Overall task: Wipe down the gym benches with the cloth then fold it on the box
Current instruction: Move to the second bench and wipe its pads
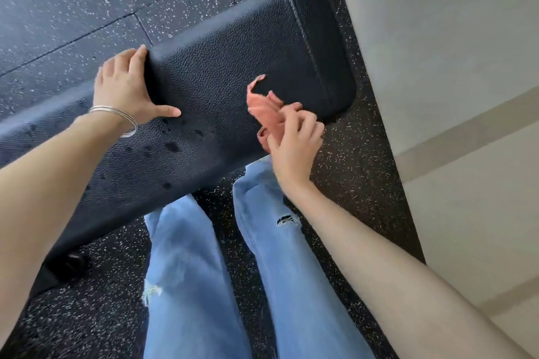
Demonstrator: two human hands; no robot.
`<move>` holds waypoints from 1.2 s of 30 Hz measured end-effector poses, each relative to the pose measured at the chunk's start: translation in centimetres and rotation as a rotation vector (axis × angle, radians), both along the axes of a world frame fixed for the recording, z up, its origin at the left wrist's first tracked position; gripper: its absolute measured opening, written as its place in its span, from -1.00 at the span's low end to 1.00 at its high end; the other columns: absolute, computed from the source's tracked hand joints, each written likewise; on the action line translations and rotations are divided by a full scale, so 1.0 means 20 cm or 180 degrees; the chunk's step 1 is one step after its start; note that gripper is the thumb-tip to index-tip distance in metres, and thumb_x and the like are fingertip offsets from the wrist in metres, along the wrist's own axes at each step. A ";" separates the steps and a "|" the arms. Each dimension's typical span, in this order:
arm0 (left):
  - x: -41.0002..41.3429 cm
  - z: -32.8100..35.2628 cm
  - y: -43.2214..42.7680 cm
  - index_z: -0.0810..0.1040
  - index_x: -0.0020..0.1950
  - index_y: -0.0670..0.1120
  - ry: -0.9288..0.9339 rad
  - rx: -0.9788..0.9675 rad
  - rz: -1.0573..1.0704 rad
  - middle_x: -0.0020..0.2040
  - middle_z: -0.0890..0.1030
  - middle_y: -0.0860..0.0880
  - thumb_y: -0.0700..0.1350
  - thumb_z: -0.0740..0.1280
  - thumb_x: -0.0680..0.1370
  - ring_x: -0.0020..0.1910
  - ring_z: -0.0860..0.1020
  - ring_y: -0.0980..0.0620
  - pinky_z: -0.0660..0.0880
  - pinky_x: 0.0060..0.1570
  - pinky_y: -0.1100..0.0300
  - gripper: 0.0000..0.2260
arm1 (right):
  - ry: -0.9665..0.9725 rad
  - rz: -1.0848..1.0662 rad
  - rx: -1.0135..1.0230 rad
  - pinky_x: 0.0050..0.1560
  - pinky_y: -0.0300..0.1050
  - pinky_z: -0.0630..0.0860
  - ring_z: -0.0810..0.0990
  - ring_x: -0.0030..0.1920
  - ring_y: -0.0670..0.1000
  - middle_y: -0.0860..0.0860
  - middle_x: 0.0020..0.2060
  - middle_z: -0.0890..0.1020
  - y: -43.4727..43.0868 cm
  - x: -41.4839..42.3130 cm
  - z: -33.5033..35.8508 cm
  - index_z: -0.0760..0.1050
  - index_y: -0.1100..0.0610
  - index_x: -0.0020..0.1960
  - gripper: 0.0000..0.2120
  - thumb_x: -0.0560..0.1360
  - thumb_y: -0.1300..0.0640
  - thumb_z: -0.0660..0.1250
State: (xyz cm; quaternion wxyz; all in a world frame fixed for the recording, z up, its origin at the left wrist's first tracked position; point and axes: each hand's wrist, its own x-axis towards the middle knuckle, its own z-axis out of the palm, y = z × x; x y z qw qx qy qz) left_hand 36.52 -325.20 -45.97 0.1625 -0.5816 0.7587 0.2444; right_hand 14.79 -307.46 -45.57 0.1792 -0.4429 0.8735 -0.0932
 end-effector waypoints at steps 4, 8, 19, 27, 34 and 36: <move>0.02 0.00 -0.01 0.06 0.53 -0.10 0.0051 0.0033 -0.0040 0.47 0.23 -0.20 0.20 0.56 0.19 0.44 0.19 -0.26 0.11 0.45 -0.17 0.08 | 0.0107 0.1444 0.0046 -0.24 0.04 0.48 0.53 -0.13 0.20 0.12 -0.05 0.58 -0.01 0.21 0.03 0.56 0.06 0.07 -0.55 0.23 0.00 0.55; 0.09 -0.01 0.00 0.08 0.54 -0.07 0.0197 -0.0024 -0.0122 0.48 0.23 -0.16 0.22 0.54 0.20 0.44 0.20 -0.23 0.10 0.46 -0.15 0.06 | 0.0499 0.1505 0.0064 -0.16 0.08 0.44 0.49 -0.02 0.20 0.10 0.02 0.54 -0.16 -0.03 -0.01 0.49 0.07 0.15 -0.57 0.32 0.03 0.47; 0.47 -0.04 -0.03 0.09 0.53 0.00 0.0295 0.0203 -0.0144 0.43 0.30 -0.15 0.25 0.53 0.20 0.39 0.27 -0.24 0.19 0.40 -0.16 0.03 | 0.0134 -0.0158 0.0044 -0.12 0.12 0.42 0.45 0.01 0.26 0.18 0.09 0.51 -0.09 0.71 -0.01 0.50 0.13 0.18 -0.58 0.34 0.10 0.45; 0.83 -0.04 -0.03 0.07 0.53 0.05 0.0225 0.0372 -0.0275 0.40 0.33 -0.16 0.25 0.53 0.20 0.36 0.31 -0.27 0.24 0.35 -0.17 0.04 | 0.0711 0.0706 0.0073 -0.14 0.10 0.40 0.46 0.04 0.24 0.11 0.11 0.52 -0.39 0.51 -0.01 0.47 0.03 0.21 -0.62 0.41 0.01 0.33; 0.85 -0.06 -0.02 0.04 0.54 0.01 0.0288 0.0294 -0.0454 0.41 0.31 -0.15 0.27 0.50 0.23 0.37 0.28 -0.25 0.22 0.34 -0.17 0.04 | 0.0673 -0.0202 0.0092 -0.13 0.13 0.41 0.41 0.09 0.23 0.11 0.21 0.46 -0.26 0.96 -0.03 0.43 0.00 0.28 -0.60 0.46 -0.04 0.30; 0.87 -0.06 -0.02 0.02 0.55 0.00 0.0335 0.0306 -0.0540 0.42 0.30 -0.15 0.26 0.51 0.23 0.37 0.29 -0.24 0.22 0.34 -0.16 0.05 | 0.0536 -0.0007 0.0169 -0.13 0.11 0.39 0.42 0.07 0.23 0.12 0.18 0.48 -0.25 1.14 -0.03 0.46 0.01 0.25 -0.60 0.42 -0.02 0.32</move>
